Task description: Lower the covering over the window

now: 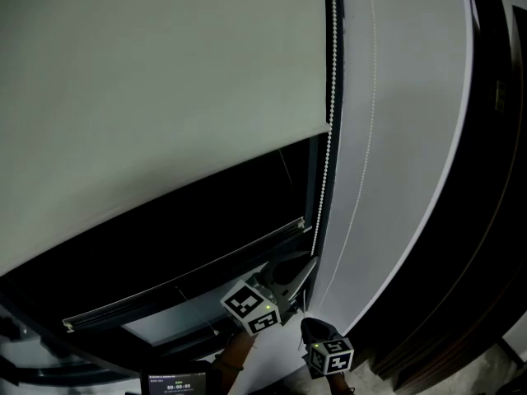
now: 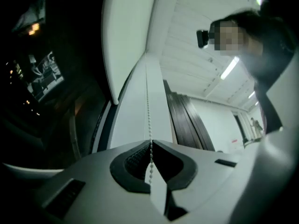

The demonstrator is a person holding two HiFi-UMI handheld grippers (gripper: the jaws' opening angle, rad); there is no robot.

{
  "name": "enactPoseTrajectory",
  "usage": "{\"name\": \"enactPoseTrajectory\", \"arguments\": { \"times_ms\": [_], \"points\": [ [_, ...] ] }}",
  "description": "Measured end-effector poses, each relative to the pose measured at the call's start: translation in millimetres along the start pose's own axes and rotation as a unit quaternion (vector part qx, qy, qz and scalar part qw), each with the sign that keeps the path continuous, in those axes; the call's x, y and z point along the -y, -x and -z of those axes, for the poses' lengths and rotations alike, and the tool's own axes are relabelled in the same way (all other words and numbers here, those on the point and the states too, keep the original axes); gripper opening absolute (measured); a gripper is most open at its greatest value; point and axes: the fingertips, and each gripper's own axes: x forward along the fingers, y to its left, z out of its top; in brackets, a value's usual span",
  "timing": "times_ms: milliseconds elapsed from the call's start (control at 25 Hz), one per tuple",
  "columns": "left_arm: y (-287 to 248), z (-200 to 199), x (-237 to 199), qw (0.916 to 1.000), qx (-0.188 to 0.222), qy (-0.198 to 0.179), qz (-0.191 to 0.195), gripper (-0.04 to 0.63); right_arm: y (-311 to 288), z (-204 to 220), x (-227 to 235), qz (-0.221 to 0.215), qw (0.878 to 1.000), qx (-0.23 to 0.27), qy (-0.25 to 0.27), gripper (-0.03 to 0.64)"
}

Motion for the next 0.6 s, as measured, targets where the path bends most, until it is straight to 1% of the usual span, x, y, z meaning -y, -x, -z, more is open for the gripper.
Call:
{"name": "enactPoseTrajectory", "arguments": {
  "times_ms": [40, 80, 160, 200, 240, 280, 360, 480, 600],
  "points": [
    [3.6, 24.6, -2.5, 0.9995, -0.032, -0.004, -0.005, 0.011, 6.4, -13.9, 0.5, 0.000, 1.000, 0.019, 0.000, 0.014],
    [8.9, 53.2, -6.0, 0.9979, -0.063, 0.002, -0.012, 0.011, 13.8, -31.3, 0.9, 0.001, 0.999, 0.041, 0.000, 0.014],
    [25.4, 108.4, -12.4, 0.9925, -0.112, 0.040, -0.030, 0.011, 31.3, -71.9, 0.5, -0.003, 0.996, 0.091, 0.000, 0.020],
    [35.5, 132.6, -13.4, 0.9883, -0.134, 0.062, -0.038, 0.011, 41.0, -94.3, -1.9, -0.011, 0.993, 0.116, -0.002, 0.028],
    [45.8, 155.8, -12.1, 0.9832, -0.160, 0.075, -0.044, 0.011, 51.1, -117.9, -6.5, -0.024, 0.990, 0.141, -0.002, 0.047],
    [55.8, 178.7, -9.0, 0.9774, -0.189, 0.081, -0.048, 0.011, 61.2, -142.9, -13.6, -0.040, 0.986, 0.162, 0.003, 0.077],
    [73.7, 220.4, 0.6, 0.9651, -0.242, 0.088, -0.050, 0.011, 79.4, -193.6, -31.3, -0.074, 0.977, 0.199, 0.027, 0.106],
    [96.2, 263.4, 14.4, 0.9484, -0.291, 0.116, -0.052, 0.011, 94.5, -260.1, -57.4, -0.109, 0.960, 0.246, 0.082, 0.125],
    [113.8, 287.5, 23.7, 0.9359, -0.325, 0.127, -0.052, 0.011, 94.7, -310.5, -74.8, -0.117, 0.946, 0.276, 0.126, 0.126]
  ]
}}
